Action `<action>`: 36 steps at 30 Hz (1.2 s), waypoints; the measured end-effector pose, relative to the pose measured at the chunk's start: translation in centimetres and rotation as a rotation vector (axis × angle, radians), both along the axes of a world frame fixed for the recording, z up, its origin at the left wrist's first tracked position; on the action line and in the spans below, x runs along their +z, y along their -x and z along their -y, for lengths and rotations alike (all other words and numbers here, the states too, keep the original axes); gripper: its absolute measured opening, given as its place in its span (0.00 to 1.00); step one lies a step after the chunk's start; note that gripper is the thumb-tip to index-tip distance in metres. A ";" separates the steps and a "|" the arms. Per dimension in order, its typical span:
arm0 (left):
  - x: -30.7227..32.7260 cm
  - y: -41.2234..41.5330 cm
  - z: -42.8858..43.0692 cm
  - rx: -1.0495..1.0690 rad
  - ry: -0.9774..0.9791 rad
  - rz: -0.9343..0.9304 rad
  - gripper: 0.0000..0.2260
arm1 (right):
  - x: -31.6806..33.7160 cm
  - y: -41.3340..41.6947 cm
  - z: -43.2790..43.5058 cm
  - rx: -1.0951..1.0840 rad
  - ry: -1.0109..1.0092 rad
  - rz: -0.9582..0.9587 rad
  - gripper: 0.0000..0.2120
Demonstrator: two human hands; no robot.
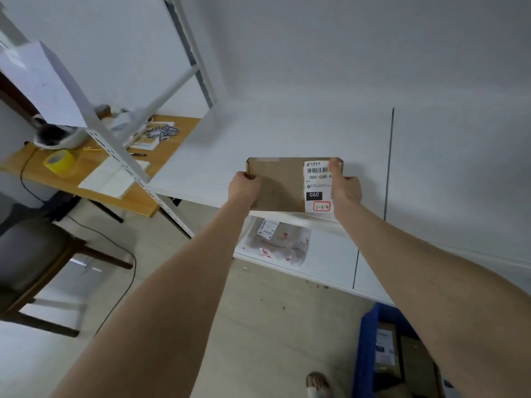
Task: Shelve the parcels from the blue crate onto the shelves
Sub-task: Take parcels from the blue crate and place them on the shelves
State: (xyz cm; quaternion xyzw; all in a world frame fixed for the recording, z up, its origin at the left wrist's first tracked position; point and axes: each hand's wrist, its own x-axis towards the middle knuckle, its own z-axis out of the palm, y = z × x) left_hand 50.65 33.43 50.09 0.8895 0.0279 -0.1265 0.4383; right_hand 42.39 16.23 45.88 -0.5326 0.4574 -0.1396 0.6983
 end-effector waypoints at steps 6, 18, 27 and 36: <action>-0.9 -5.0 -2.3 0.008 0.034 -0.038 0.18 | -0.7 -4.1 -2.6 -0.006 0.017 -0.025 0.35; -1.3 -15.0 -6.9 -0.219 0.087 -0.077 0.19 | 0.1 -10.7 -9.1 -0.247 0.059 -0.031 0.36; 0.5 -18.3 -11.7 -0.318 0.128 -0.092 0.18 | 1.6 -12.5 -14.9 -0.351 0.126 -0.043 0.30; 2.6 -17.3 -14.0 -0.332 0.128 -0.029 0.19 | 3.8 -11.6 -17.5 -0.370 0.137 0.001 0.31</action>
